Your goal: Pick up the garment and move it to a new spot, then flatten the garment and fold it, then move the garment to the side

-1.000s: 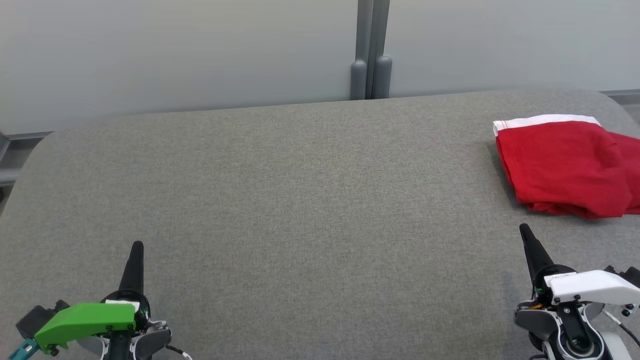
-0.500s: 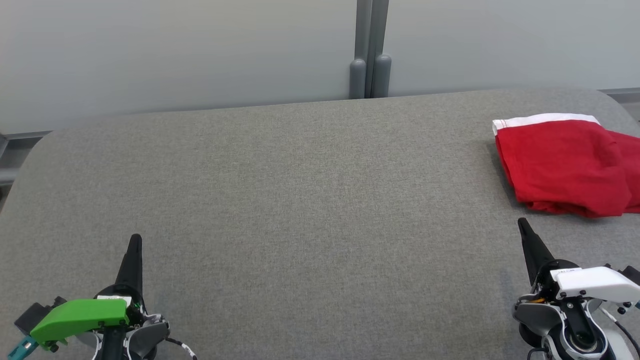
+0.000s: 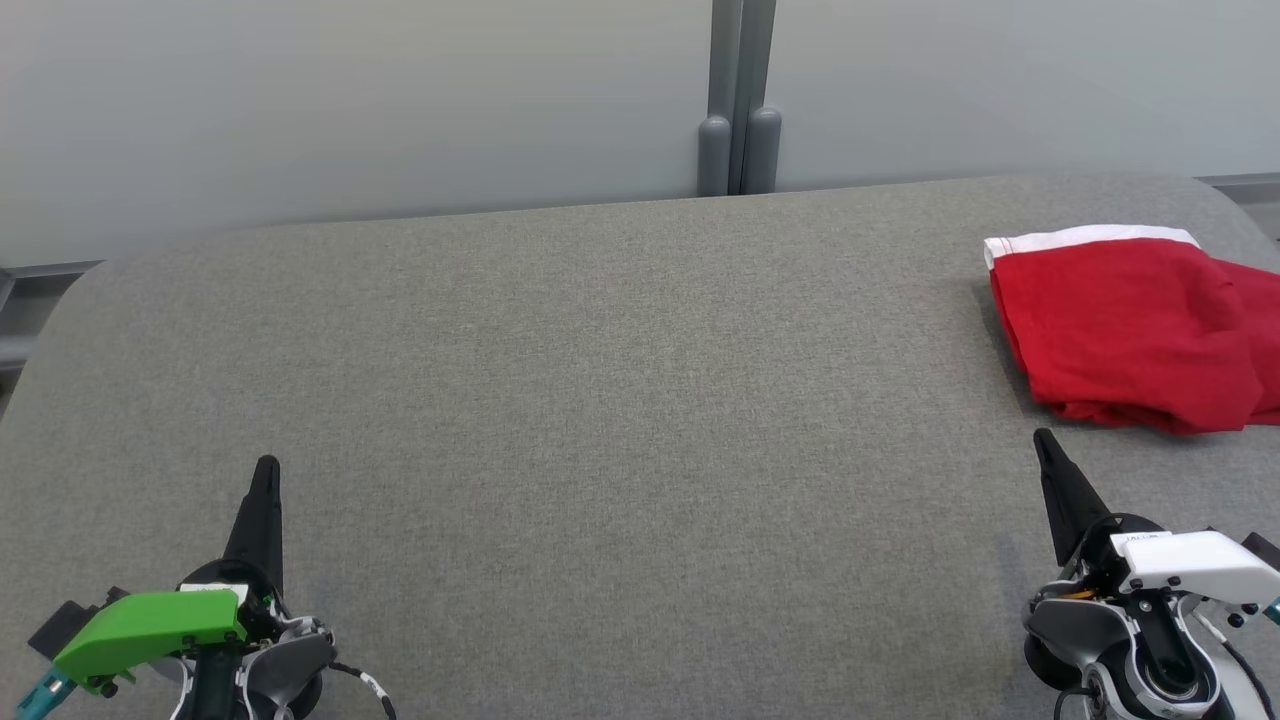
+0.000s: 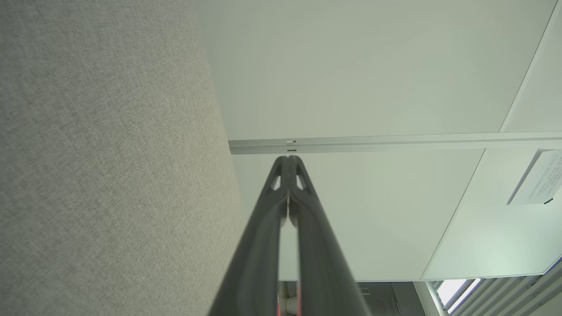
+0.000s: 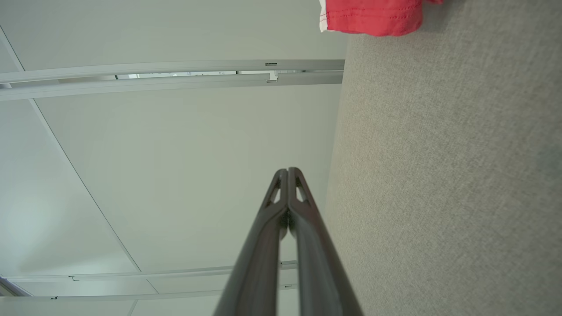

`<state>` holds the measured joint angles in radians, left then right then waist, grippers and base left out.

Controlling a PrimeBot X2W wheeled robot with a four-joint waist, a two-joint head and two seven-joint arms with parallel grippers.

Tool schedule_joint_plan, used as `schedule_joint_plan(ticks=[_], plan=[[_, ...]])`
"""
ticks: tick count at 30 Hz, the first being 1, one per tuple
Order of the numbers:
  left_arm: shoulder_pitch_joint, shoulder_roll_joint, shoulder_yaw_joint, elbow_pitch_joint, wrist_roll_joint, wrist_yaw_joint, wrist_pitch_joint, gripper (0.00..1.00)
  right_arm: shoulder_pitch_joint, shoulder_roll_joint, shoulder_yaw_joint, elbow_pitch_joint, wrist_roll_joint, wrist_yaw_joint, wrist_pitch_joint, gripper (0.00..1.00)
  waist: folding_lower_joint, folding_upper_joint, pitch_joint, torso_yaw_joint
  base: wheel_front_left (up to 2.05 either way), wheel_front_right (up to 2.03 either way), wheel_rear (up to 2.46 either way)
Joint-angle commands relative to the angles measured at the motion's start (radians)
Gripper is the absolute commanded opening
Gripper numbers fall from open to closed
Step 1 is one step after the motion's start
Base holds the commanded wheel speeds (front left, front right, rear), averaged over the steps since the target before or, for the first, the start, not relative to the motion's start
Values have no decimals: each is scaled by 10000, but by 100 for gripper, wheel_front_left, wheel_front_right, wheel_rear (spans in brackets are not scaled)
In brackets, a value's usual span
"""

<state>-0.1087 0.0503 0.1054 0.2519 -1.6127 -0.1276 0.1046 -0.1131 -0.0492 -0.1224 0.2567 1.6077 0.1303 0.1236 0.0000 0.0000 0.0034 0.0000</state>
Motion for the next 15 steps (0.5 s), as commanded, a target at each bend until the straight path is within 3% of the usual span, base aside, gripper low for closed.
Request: schedule_joint_plan(ticks=[1, 15], plan=[[-117, -8, 41, -36, -7, -57, 43, 0, -103, -10, -30, -39, 54, 7, 40, 0, 0, 0, 0, 0, 0, 0, 0], [-116, -7, 39, -37, -8, -57, 42, 0, -103, -11, -27, -39, 53, 7, 38, 0, 0, 0, 0, 0, 0, 0, 0]])
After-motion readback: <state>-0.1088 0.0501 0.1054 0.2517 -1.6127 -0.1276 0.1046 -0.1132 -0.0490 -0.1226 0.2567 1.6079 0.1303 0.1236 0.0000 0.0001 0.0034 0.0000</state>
